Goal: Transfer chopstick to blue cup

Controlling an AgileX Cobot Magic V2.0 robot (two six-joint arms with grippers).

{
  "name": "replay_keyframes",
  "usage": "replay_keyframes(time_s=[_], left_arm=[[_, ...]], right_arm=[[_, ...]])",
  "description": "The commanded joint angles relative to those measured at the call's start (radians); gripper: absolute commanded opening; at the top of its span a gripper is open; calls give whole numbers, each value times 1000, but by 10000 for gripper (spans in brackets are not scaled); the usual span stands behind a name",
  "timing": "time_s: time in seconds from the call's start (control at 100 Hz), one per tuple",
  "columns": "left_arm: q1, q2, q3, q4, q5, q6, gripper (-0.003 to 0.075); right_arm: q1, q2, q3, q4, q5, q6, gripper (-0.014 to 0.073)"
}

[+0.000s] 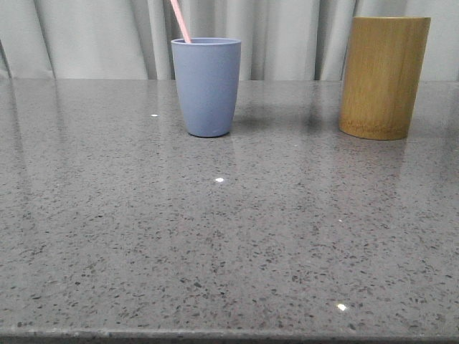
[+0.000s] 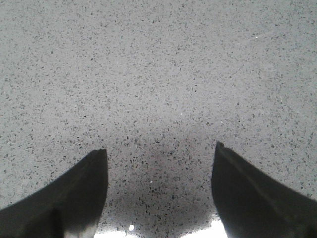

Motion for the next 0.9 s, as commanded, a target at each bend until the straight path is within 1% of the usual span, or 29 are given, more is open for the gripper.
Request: replay_keyframes(time_s=[0.0, 0.14, 0.28, 0.39, 0.52, 0.63, 0.89], left_arm=[[1, -4, -22, -15, -54, -12, 441], [1, -4, -22, -15, -54, -12, 442], [1, -4, -22, -15, -54, -12, 442], [1, -4, -22, -15, -54, -12, 441], [1, -4, -22, -15, -56, -12, 441], [1, -4, -22, -15, -56, -12, 442], [1, -4, -22, -15, -56, -12, 441]], right_arm=[[-10, -88, -28, 5, -45, -8, 272], [-30, -143, -16, -76, -29, -7, 272], [-95, -230, 63, -81, -30, 3, 272], [-164, -322, 176, -81, -40, 3, 272], [-250, -462, 335, -81, -83, 3, 272], [-318, -586, 453, -86, -91, 3, 272], [-411, -853, 701, -135, -83, 20, 284]])
